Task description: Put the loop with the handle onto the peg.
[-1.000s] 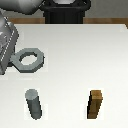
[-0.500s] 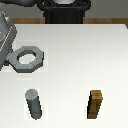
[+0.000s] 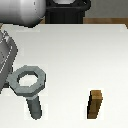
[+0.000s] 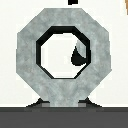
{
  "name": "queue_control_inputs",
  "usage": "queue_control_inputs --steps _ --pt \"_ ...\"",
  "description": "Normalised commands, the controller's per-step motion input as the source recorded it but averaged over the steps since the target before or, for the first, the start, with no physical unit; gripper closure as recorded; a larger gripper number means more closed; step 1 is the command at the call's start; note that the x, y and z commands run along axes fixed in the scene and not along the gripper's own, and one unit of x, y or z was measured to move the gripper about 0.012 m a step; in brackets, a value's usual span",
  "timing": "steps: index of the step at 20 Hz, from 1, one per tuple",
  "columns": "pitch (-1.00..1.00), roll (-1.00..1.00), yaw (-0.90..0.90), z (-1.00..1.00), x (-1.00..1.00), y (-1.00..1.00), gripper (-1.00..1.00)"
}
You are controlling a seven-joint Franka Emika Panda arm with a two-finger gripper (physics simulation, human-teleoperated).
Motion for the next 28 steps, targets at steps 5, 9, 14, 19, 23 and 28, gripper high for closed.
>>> queue_control_inputs --steps 5,9,14,19,23,28 --pt "0.00 0.00 0.00 -0.40 0.00 0.00 1.00" --pt "0.00 0.00 0.00 -0.50 0.00 0.00 1.00" --pt "0.00 0.00 0.00 -0.60 0.20 0.00 1.00" --pt "0.00 0.00 0.00 0.00 0.60 0.04 1.00" --pt "0.00 0.00 0.00 0.25 0.00 0.00 1.00" --pt "0.00 0.00 0.00 0.60 0.00 0.00 1.00"
